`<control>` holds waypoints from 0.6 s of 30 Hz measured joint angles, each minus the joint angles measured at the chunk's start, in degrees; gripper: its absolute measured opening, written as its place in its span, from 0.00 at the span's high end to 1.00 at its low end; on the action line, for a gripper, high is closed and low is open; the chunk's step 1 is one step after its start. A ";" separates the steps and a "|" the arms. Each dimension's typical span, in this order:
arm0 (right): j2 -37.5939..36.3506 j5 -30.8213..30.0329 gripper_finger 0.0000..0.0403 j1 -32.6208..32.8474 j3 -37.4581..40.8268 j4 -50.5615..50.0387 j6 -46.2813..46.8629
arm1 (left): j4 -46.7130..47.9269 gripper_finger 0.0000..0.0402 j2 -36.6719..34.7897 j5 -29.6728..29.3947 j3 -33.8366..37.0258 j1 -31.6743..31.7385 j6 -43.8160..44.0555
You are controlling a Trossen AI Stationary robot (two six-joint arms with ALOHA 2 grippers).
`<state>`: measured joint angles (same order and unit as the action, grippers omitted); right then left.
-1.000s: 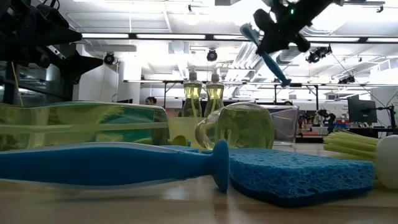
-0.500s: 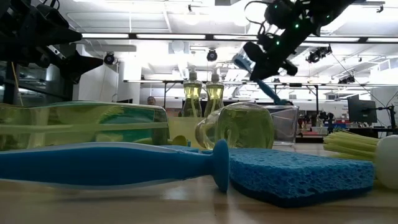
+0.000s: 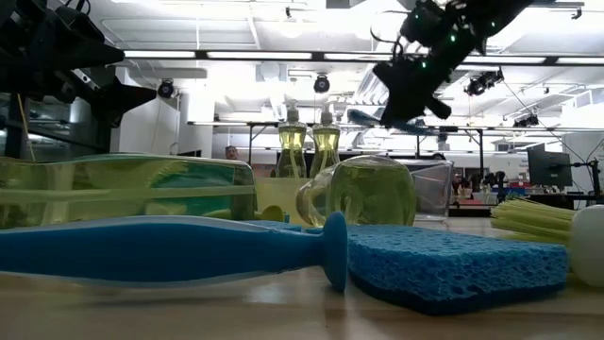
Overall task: Pick & Place Kitchen Sink Supplies
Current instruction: Put the blue toilet brush into the transparent bin
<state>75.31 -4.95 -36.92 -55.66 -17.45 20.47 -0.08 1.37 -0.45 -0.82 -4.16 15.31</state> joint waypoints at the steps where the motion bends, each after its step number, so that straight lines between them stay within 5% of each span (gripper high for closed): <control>1: -0.02 0.32 0.86 -0.11 -1.54 -2.27 -0.16 | 0.00 0.15 -0.02 0.00 0.00 0.00 0.00; 10: -0.13 -2.57 0.90 1.09 -10.41 -23.42 0.77 | 0.00 0.15 -0.02 0.00 0.00 0.00 0.00; 18: 2.18 -3.65 0.87 1.06 -7.88 -25.21 3.69 | 0.00 0.15 -0.02 0.00 0.00 0.00 0.00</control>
<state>77.49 -8.59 -35.86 -63.54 -42.66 24.15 -0.08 1.35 -0.45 -0.82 -4.16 15.31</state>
